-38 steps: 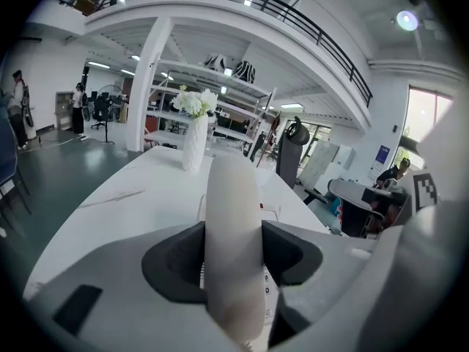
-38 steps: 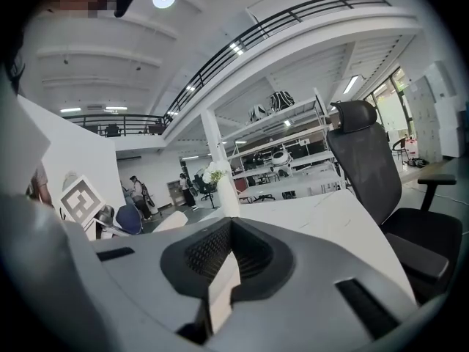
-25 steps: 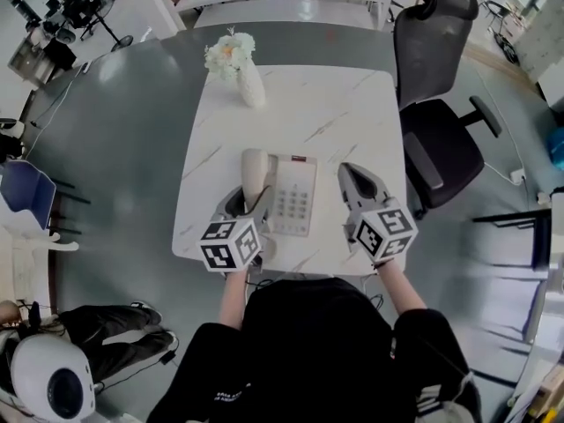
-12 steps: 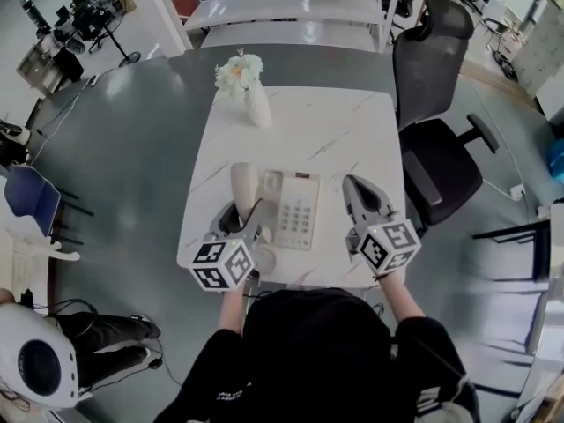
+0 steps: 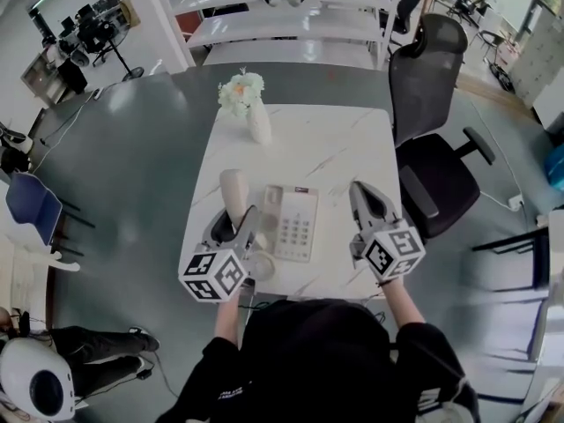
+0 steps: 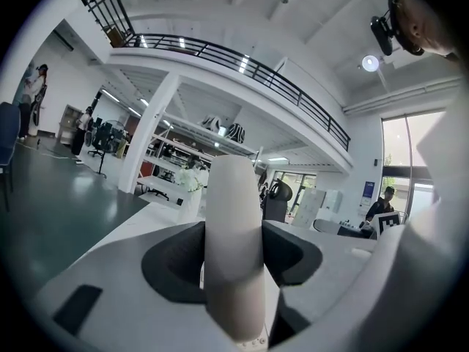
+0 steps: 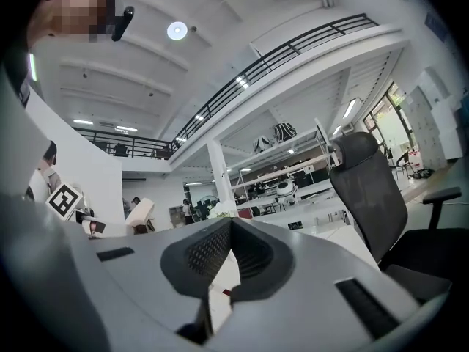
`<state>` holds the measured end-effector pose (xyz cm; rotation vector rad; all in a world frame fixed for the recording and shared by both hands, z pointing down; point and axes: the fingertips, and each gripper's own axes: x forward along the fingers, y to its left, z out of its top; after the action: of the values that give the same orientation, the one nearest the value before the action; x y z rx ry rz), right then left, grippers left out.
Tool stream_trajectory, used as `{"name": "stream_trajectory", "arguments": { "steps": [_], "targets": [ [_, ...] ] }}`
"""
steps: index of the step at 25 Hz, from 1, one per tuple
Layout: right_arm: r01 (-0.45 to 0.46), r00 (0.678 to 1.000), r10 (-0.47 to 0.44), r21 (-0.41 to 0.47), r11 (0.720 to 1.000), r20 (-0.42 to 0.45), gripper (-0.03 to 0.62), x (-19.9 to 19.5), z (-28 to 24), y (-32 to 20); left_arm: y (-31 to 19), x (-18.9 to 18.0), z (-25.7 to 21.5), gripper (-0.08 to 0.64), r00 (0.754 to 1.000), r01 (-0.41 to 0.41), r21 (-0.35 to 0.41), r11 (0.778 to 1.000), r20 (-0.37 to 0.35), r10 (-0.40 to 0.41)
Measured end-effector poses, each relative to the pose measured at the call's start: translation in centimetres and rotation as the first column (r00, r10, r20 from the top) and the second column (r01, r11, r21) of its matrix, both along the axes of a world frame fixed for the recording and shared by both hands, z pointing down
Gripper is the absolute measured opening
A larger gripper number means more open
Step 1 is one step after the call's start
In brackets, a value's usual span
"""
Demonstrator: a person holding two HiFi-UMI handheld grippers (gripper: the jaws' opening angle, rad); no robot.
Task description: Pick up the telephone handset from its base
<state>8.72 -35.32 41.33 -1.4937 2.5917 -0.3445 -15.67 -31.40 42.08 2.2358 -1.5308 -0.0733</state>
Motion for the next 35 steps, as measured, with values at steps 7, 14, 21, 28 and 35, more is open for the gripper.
{"name": "stream_trajectory", "arguments": {
  "steps": [7, 14, 21, 28, 35],
  "targets": [
    [-0.011, 1.0, 0.011, 0.017, 1.0, 0.009, -0.009, 0.8, -0.5, 0.0, 0.4, -1.0, -1.3, 0.21, 0.999, 0.035, 0.038, 0.999, -0.011, -0.034],
    [-0.012, 1.0, 0.012, 0.02, 1.0, -0.002, -0.01, 1.4, -1.1, 0.1, 1.0, -1.8, -2.0, 0.21, 0.998, 0.067, 0.055, 0.996, -0.018, -0.066],
    [-0.019, 1.0, 0.019, 0.023, 1.0, -0.014, -0.009, 1.7, -1.1, 0.0, 0.9, -2.1, -2.2, 0.21, 0.997, 0.083, 0.06, 0.995, -0.012, -0.082],
    [-0.027, 0.999, 0.027, 0.025, 0.999, -0.02, -0.011, 2.0, -1.1, 0.1, 1.0, -2.3, -2.1, 0.21, 0.996, 0.09, 0.054, 0.995, 0.004, -0.09],
    [-0.038, 0.999, 0.038, 0.034, 0.999, -0.022, -0.009, 2.3, -1.4, 0.0, 1.0, -2.6, -1.9, 0.21, 0.995, 0.1, 0.047, 0.994, 0.01, -0.1]
  ]
}}
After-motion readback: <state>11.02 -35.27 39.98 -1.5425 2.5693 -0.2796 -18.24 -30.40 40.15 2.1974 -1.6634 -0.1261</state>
